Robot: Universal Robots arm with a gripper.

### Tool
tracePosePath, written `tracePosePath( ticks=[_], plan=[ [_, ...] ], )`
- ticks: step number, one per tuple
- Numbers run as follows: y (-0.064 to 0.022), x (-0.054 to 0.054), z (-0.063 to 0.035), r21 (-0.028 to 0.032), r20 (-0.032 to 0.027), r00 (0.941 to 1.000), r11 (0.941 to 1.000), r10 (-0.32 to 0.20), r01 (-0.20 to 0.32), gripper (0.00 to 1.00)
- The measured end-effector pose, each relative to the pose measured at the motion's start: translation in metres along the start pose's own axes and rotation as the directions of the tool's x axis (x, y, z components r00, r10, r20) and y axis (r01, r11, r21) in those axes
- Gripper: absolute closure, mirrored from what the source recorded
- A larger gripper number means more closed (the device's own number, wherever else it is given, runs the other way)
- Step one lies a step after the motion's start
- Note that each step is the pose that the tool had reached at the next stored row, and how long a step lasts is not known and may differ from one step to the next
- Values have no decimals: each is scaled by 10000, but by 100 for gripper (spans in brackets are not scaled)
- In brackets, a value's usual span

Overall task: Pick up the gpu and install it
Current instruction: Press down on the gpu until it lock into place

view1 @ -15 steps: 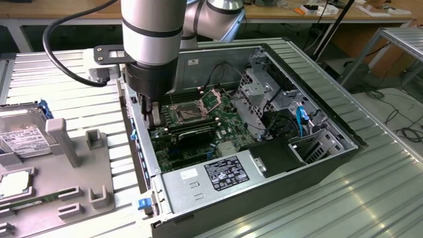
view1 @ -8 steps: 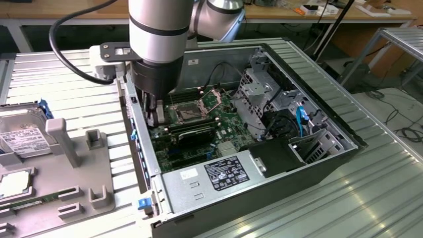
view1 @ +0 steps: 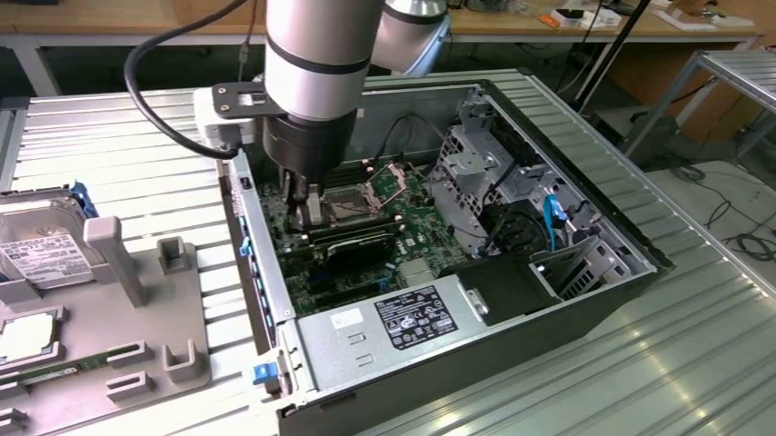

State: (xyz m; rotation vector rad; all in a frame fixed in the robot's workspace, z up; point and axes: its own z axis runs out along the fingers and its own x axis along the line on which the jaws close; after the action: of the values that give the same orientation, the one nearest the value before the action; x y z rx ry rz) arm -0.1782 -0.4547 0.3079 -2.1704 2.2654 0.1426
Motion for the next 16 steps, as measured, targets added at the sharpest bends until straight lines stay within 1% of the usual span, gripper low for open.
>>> tracePosePath(
  ticks=[2, 5, 9, 12, 13, 14, 16],
  plan=[
    [-86, -1, 29, 3, 0, 10000, 10000, 0, 0, 89],
    [-243, -4, 81, 7, 1, 10000, 10000, 0, 0, 89],
    [-405, -5, 135, 11, 3, 10000, 10000, 0, 0, 89],
    [-547, -1, 189, 12, 0, 10000, 10000, 1, -1, 89],
    [-610, 3, 215, 14, 1, 10000, 10000, -1, 1, 89],
    [-653, 7, 235, 15, 0, 10000, 10000, -1, 1, 89],
    [-688, 16, 262, 19, 0, 10000, 10000, 0, 0, 89]
  ],
)
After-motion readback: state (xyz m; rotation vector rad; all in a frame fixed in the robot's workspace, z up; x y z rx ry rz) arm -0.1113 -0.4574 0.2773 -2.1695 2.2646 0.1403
